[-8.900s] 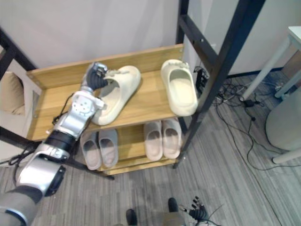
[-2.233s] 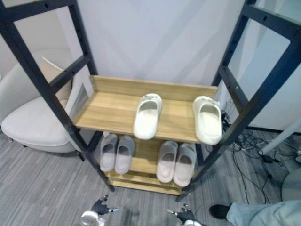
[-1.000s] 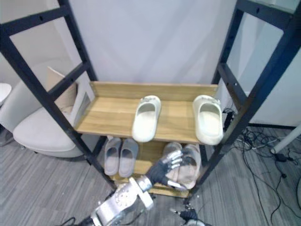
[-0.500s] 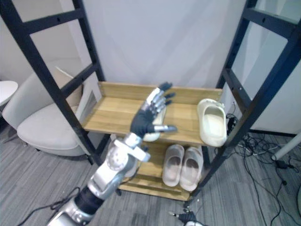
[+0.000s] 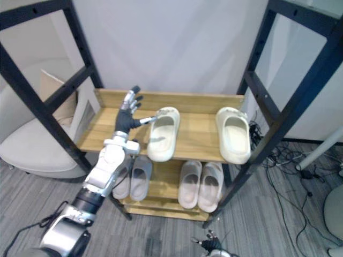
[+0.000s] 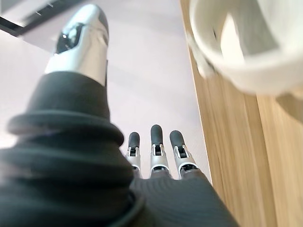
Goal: Organize the slippers on the shoe rack
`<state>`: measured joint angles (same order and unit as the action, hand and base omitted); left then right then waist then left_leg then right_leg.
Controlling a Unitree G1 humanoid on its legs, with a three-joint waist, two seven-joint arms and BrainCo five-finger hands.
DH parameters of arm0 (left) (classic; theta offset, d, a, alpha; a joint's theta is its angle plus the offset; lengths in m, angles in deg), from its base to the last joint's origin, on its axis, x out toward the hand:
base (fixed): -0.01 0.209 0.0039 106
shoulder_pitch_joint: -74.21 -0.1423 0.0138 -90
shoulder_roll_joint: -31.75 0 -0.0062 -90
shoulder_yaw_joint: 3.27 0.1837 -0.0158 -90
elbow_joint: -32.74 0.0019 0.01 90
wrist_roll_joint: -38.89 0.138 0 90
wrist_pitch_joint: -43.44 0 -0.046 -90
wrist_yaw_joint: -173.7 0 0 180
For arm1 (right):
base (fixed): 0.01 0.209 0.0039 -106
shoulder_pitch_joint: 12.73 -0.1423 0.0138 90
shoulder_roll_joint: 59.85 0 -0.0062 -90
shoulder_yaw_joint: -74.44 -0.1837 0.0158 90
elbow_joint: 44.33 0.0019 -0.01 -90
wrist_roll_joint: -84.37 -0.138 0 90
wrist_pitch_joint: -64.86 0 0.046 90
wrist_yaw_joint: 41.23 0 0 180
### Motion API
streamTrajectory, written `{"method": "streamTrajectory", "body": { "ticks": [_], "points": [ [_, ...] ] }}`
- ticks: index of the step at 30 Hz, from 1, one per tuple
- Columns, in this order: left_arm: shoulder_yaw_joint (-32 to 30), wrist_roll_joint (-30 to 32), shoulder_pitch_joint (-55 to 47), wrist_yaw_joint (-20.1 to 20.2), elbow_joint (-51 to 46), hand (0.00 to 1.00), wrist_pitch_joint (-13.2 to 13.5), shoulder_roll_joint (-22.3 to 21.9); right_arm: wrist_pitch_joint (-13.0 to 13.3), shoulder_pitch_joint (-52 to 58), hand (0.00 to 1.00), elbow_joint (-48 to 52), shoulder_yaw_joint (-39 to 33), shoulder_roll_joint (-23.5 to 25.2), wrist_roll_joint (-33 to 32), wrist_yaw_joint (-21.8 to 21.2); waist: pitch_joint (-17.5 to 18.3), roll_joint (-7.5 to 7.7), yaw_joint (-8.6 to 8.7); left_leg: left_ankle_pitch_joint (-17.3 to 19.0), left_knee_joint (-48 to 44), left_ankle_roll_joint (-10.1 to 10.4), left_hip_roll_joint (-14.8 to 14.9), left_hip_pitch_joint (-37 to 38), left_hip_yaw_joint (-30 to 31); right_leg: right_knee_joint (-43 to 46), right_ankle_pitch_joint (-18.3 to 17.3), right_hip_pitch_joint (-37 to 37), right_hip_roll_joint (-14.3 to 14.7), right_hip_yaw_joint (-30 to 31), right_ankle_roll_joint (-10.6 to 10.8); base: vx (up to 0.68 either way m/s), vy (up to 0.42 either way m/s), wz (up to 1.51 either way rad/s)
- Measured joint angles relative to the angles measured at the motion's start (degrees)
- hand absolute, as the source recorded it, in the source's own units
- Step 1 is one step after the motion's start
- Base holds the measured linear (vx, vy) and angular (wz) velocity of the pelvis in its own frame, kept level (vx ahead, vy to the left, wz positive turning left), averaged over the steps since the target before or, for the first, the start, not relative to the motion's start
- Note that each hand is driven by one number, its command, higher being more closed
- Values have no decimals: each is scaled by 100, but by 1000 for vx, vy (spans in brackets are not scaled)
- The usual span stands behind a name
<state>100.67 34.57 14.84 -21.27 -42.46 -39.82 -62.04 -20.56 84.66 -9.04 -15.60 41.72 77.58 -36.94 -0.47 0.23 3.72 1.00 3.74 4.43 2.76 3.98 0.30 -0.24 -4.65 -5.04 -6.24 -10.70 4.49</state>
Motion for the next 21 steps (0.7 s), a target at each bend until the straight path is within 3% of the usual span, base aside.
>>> {"method": "streamTrajectory", "body": {
  "ticks": [5, 21],
  "points": [
    [-82, 324, 208, -97, 301, 0, -94, 45, 1, -3, 0, 6, -103, 4, 0, -80, -39, 20, 15, 2, 0, -3, -38, -10, -65, -123, 73, -13, -33, 46, 4, 8, 12, -7],
    [-10, 1055, 491, -77, 1075, 0, -272, 76, 50, 63, 0, 318, -175, 2, 0, -89, -195, -120, 157, 4, -1, -7, -36, -101, -158, -215, 236, 110, -29, 170, 27, -39, 3, -4]
  ]
}}
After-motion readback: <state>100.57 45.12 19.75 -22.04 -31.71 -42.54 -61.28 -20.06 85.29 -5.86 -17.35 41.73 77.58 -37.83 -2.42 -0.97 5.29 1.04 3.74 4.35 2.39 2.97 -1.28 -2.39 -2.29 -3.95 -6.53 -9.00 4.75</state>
